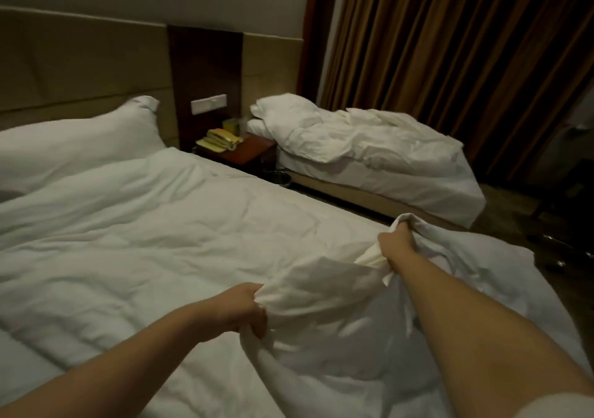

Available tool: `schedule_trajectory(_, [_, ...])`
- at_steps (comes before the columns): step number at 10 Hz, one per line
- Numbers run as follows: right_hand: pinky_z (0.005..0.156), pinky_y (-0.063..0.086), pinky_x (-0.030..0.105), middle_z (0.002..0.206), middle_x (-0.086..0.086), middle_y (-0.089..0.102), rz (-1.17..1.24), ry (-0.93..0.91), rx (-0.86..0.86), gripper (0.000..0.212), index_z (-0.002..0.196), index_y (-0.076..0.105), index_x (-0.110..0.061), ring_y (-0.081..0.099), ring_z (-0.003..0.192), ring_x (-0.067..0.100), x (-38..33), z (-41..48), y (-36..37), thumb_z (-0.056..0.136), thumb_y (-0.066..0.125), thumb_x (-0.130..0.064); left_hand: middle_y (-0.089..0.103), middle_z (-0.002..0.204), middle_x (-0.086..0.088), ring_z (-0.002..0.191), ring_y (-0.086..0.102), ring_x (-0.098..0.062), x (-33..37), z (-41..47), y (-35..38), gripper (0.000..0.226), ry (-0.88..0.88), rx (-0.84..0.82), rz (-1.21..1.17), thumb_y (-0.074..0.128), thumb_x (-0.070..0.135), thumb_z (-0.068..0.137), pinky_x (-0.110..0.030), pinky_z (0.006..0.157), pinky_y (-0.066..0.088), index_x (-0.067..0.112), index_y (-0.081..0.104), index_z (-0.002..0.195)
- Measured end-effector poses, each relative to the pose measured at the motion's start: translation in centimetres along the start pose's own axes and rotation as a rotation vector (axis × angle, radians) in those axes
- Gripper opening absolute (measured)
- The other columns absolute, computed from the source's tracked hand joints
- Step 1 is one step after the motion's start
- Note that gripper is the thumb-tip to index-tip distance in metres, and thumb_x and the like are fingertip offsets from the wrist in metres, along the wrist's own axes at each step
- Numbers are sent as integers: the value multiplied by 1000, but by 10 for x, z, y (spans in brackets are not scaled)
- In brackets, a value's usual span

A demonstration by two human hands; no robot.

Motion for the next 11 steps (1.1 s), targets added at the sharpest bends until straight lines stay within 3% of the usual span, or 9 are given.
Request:
schedule_trajectory(1, [99,37,39,138,19,45,-94,-48,-43,54,139,32,-7,46,124,36,-61,-5,65,89,53,-10,60,77,-8,73,57,-21,-15,-7,-73,49,39,71,-72,60,7,36,-30,63,45,3,65,84])
schedule_trajectory(2, [99,38,41,140,17,44,-174,-51,-61,54,140,33,-8,44,126,37,-114,-4,126,90,53,-12,60,86,-11,80,58,-24,-33,-9,-146,65,55,105,-133,60,8,39,-32,66,45,-7,59,102])
schedule_trajectory(4, [94,41,40,135,19,48,-163,-107,-96,49,136,36,-6,47,122,37,-243,-2,269,90,52,-9,65,94,-14,86,60,-26,-51,-9,-329,60,36,227,-245,52,-2,46,-31,68,45,-1,64,105])
schedule_trajectory(6, [91,40,36,135,19,48,-186,-201,-211,51,138,34,-4,49,121,35,-347,-43,420,90,53,-10,67,101,-15,87,59,-25,-117,-26,-483,64,-93,334,-291,56,-2,40,-33,70,45,16,69,100])
schedule_trajectory(8, [92,44,38,128,21,51,-217,-135,-237,52,137,34,-3,53,115,35,-367,-74,547,88,51,-5,71,107,-8,97,65,-25,-201,-11,-572,65,-199,120,-328,58,-8,44,-34,77,49,16,69,103])
schedule_trajectory(9, [100,43,41,134,22,47,-213,-78,-188,58,144,27,-7,51,118,36,-390,-72,594,91,50,-8,69,114,-9,108,63,-28,-210,-6,-616,70,-202,-12,-326,59,-9,48,-40,92,49,13,65,114])
schedule_trajectory(10, [103,38,39,144,20,39,-251,-58,-115,67,151,16,-13,45,125,36,-449,-78,631,93,50,-14,66,121,-6,113,61,-25,-198,-17,-680,73,-117,-81,-298,59,-10,53,-41,98,49,16,60,121])
schedule_trajectory(11, [94,44,40,131,20,49,-235,-146,-180,52,137,36,-2,51,117,38,-522,-104,697,88,51,-11,67,119,-1,111,62,-23,-213,-41,-764,75,-120,-39,-333,60,-12,55,-37,90,52,24,59,120])
Point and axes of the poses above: each hand's wrist, its own z-axis towards the middle knuckle, its own y-axis out of the palm, x = y × z, the point moved 8 cm from there along z, towards the middle knuckle
